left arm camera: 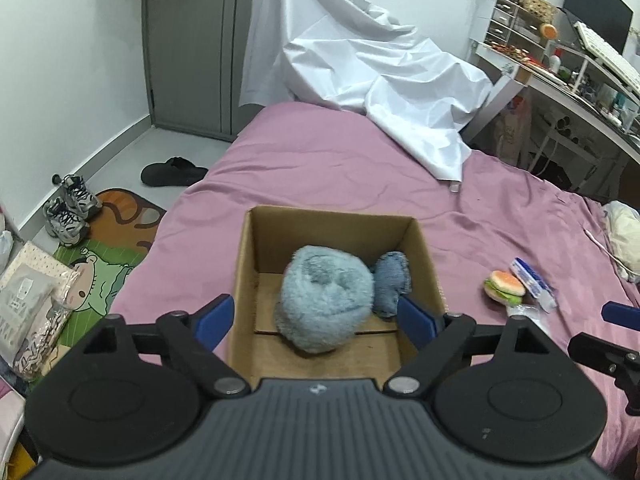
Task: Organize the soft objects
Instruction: 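Move the left tool toward the black plush while the right tool approaches the clear bag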
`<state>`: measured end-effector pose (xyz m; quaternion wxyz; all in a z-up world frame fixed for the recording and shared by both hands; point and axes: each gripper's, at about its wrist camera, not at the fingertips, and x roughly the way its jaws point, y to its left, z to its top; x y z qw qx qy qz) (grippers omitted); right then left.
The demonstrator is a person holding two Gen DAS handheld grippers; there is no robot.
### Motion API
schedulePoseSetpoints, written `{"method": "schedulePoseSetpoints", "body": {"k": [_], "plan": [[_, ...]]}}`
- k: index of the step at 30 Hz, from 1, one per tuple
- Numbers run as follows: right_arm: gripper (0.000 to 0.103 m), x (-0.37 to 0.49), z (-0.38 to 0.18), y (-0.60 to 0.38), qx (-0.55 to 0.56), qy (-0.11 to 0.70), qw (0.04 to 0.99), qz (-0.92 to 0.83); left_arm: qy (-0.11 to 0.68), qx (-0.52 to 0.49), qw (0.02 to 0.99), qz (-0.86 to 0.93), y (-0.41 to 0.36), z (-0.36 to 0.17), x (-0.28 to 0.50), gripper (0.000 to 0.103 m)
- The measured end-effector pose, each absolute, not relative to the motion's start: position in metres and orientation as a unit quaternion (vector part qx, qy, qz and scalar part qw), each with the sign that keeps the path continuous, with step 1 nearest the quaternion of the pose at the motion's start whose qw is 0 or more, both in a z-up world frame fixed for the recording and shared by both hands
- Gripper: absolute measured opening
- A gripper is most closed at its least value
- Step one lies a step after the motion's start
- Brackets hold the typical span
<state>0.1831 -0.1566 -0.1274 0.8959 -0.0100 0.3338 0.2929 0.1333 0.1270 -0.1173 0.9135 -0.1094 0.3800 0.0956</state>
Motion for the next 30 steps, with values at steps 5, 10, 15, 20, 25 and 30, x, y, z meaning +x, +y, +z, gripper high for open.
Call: {"method": "schedulePoseSetpoints", "body": {"k": [5, 10, 15, 20, 25, 30], "plan": [[0.103, 0.184, -0.126, -0.180, 0.030, 0.344, 0.895, 0.283, 0.382, -0.121, 0.913, 0.080, 0.112, -0.111, 0.129, 0.089], [0.103, 0.183, -0.128, -0.197, 0.034, 0.341, 0.900, 0.269, 0.374, -0.112, 0.919, 0.059, 0.090, -0.104, 0.130, 0.092], [0.103, 0.186, -0.132, -0.217, 0.067, 0.343, 0.893, 0.282, 0.372, -0.120, 0.919, 0.056, 0.072, -0.100, 0.136, 0.095], [0.103, 0.193, -0.132, -0.231, 0.076, 0.340, 0.895, 0.279, 0.375, -0.112, 0.918, 0.059, 0.059, -0.095, 0.143, 0.095], [0.102, 0.197, -0.139, -0.240, 0.079, 0.344, 0.894, 0.275, 0.375, -0.109, 0.919, 0.049, 0.047, -0.096, 0.149, 0.095], [0.096, 0.203, -0.153, -0.248, 0.090, 0.359, 0.887, 0.276, 0.385, -0.102, 0.916, 0.043, 0.035, -0.099, 0.157, 0.095]]}}
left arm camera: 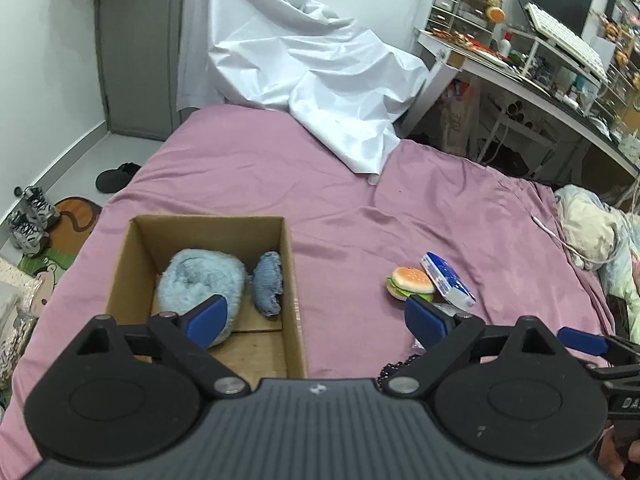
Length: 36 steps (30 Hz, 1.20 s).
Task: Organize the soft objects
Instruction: 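Move the left tool toward the black plush while the right tool approaches the clear bag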
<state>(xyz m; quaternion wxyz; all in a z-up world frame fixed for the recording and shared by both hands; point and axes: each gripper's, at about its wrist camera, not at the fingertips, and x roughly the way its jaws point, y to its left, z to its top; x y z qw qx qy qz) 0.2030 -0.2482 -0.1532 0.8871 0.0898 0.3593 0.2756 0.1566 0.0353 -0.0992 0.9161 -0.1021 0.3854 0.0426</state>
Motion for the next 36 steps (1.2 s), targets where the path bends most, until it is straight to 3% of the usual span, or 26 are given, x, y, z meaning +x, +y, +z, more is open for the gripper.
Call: {"method": "schedulePoseSetpoints", "body": {"k": [7, 17, 19, 22, 36], "plan": [[0.077, 0.212, -0.180, -0.264, 0.132, 0.375, 0.871, 0.290, 0.388, -0.085, 0.917, 0.033, 0.015, -0.106, 0.168, 0.095], [0.062, 0.230, -0.205, -0.278, 0.182, 0.394, 0.853, 0.290, 0.416, -0.064, 0.907, 0.015, -0.021, -0.126, 0.179, 0.095], [0.052, 0.235, -0.211, -0.278, 0.185, 0.401, 0.848, 0.293, 0.427, -0.058, 0.902, 0.007, -0.029, -0.132, 0.181, 0.094], [0.045, 0.238, -0.217, -0.278, 0.185, 0.408, 0.844, 0.294, 0.437, -0.053, 0.898, 0.004, -0.038, -0.140, 0.185, 0.094], [0.040, 0.256, -0.246, -0.274, 0.191, 0.441, 0.818, 0.316, 0.495, -0.071, 0.866, -0.005, -0.063, -0.180, 0.218, 0.091]]}}
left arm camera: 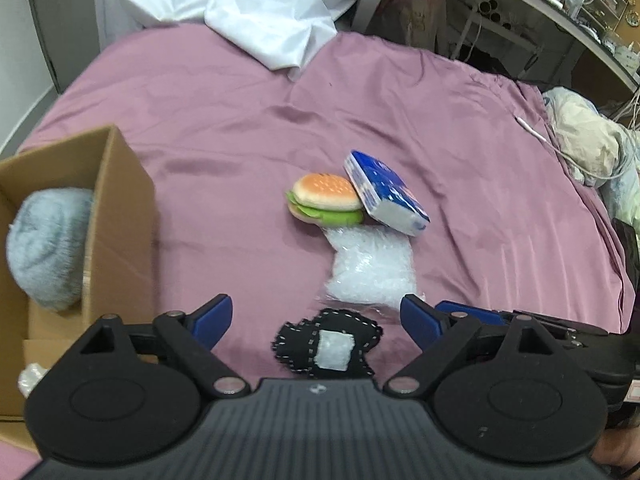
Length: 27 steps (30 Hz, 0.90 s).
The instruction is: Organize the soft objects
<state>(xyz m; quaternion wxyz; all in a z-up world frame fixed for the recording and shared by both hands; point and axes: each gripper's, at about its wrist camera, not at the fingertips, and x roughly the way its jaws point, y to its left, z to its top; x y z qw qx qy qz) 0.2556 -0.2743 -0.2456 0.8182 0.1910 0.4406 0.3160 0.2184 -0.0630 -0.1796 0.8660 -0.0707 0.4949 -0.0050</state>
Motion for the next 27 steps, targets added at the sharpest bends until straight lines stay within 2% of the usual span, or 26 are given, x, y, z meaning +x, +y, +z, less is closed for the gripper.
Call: {"method": "schedulePoseSetpoints", "body": {"k": [7, 11, 14, 17, 19, 22, 27], "plan": [[0.034, 0.260, -0.253, -0.283, 0.210, 0.447, 0.810, 0.315, 0.531, -0.102, 0.841, -0.002, -0.061, -0.200, 0.229, 0.088], [0.033, 0.260, -0.257, -0.288, 0.231, 0.446, 0.804, 0.318, 0.550, -0.115, 0.827, 0.011, -0.056, -0.214, 0.233, 0.087], [0.033, 0.259, -0.256, -0.284, 0.219, 0.439, 0.811, 0.320, 0.562, -0.143, 0.814, 0.029, -0.047, -0.225, 0.233, 0.080], [0.033, 0.258, -0.255, -0.278, 0.201, 0.432, 0.817, 0.324, 0.557, -0.141, 0.818, 0.034, -0.046, -0.222, 0.234, 0.065], [0.034, 0.257, -0.255, -0.275, 0.196, 0.428, 0.821, 0.323, 0.554, -0.147, 0.818, 0.037, -0.041, -0.220, 0.234, 0.047], [0.034, 0.256, -0.251, -0.270, 0.177, 0.425, 0.828, 0.321, 0.555, -0.166, 0.814, 0.043, -0.032, -0.219, 0.232, 0.034], [0.034, 0.256, -0.249, -0.264, 0.161, 0.419, 0.835, 0.319, 0.557, -0.190, 0.808, 0.026, -0.025, -0.214, 0.224, 0.018]]}}
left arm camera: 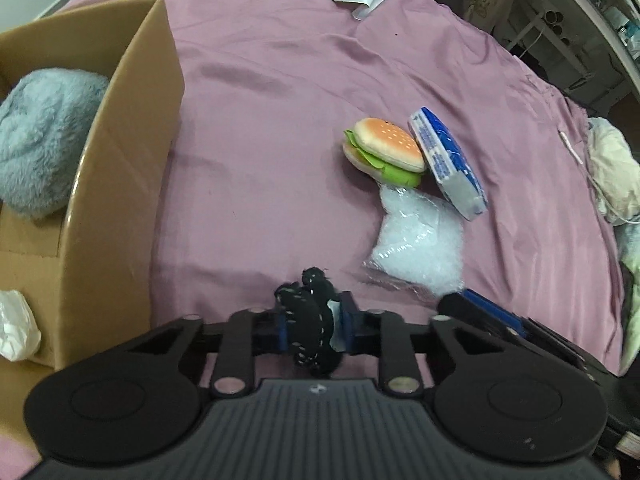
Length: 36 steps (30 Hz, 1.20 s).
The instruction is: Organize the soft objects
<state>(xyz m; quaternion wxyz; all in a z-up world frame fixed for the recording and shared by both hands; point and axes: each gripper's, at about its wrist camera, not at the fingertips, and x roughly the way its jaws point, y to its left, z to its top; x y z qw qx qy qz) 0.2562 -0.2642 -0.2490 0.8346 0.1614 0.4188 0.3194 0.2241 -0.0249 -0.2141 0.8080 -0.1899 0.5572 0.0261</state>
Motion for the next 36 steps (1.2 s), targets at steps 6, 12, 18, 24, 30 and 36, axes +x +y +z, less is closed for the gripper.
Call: {"method": "schedulePoseSetpoints", "body": {"k": [6, 12, 18, 24, 30, 36], "plan": [[0.034, 0.253, -0.246, -0.255, 0.132, 0.409, 0.845, 0.317, 0.548, -0.196, 0.813, 0.014, -0.020, -0.204, 0.218, 0.018], [0.016, 0.251, -0.242, -0.249, 0.113, 0.414, 0.847, 0.314, 0.519, -0.208, 0.829, 0.013, -0.012, -0.188, 0.210, 0.017], [0.007, 0.238, -0.232, -0.247, 0.105, 0.409, 0.846, 0.325, 0.499, -0.226, 0.836, 0.009, -0.002, -0.174, 0.203, 0.017], [0.005, 0.222, -0.213, -0.243, 0.085, 0.398, 0.854, 0.322, 0.467, -0.240, 0.851, 0.013, 0.015, -0.151, 0.190, 0.018], [0.003, 0.208, -0.185, -0.238, 0.074, 0.371, 0.864, 0.332, 0.427, -0.254, 0.867, 0.026, 0.040, -0.125, 0.171, 0.018], [0.000, 0.195, -0.167, -0.227, 0.062, 0.354, 0.872, 0.333, 0.400, -0.250, 0.881, 0.032, 0.058, -0.108, 0.149, 0.018]]}}
